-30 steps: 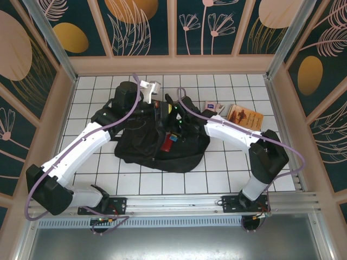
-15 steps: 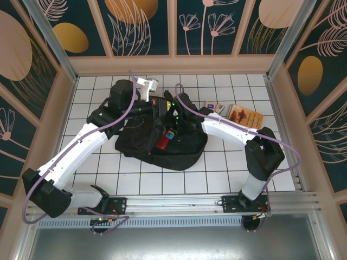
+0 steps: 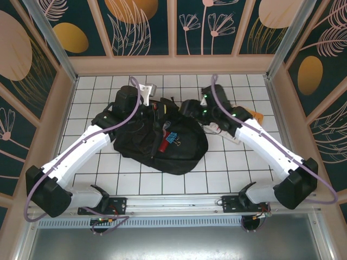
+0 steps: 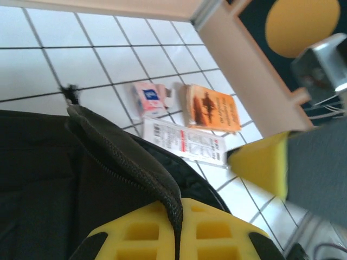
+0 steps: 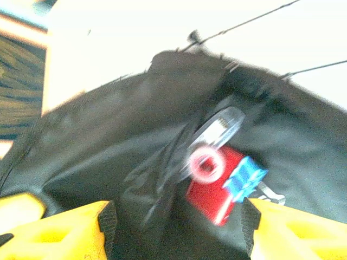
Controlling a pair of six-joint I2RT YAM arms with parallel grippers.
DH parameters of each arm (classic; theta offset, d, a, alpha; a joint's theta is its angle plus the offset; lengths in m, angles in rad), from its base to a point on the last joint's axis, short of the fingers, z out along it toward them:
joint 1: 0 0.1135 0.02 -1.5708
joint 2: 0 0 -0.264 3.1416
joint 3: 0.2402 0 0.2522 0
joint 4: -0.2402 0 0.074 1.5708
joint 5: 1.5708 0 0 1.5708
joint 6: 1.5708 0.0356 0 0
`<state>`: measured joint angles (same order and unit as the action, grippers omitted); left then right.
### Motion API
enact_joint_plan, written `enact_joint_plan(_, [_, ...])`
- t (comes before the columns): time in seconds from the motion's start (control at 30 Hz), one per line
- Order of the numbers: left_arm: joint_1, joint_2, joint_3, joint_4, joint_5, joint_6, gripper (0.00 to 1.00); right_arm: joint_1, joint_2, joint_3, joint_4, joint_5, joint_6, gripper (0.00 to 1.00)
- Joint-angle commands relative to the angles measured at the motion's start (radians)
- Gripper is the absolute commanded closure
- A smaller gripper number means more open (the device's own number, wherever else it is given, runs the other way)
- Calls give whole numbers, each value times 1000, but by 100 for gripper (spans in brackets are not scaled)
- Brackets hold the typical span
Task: Pack the student bag
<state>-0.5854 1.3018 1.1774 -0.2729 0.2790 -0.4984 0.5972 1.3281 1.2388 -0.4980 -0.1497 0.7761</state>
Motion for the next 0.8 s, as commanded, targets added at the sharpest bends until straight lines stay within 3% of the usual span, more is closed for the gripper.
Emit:
enact_joint_plan(0.0, [-1, -68, -30, 45, -202, 14, 100, -104, 33, 8, -140, 118, -55, 36])
enact_joint_plan(0.1, [3, -112, -59, 36, -325, 15, 100, -178, 136, 79, -201, 199, -64, 36])
enact_joint_plan(0.33, [16, -167, -95, 16, -457, 42, 100, -229, 462, 321, -271, 282, -129, 32])
enact_joint_plan(0.53, [16, -190, -134, 70, -395, 47, 100, -248, 721, 574, -341, 337, -274, 25])
enact_joint_plan(0.77, [16, -196, -136, 81, -344, 52, 100, -297, 872, 712, -391, 341, -316, 25])
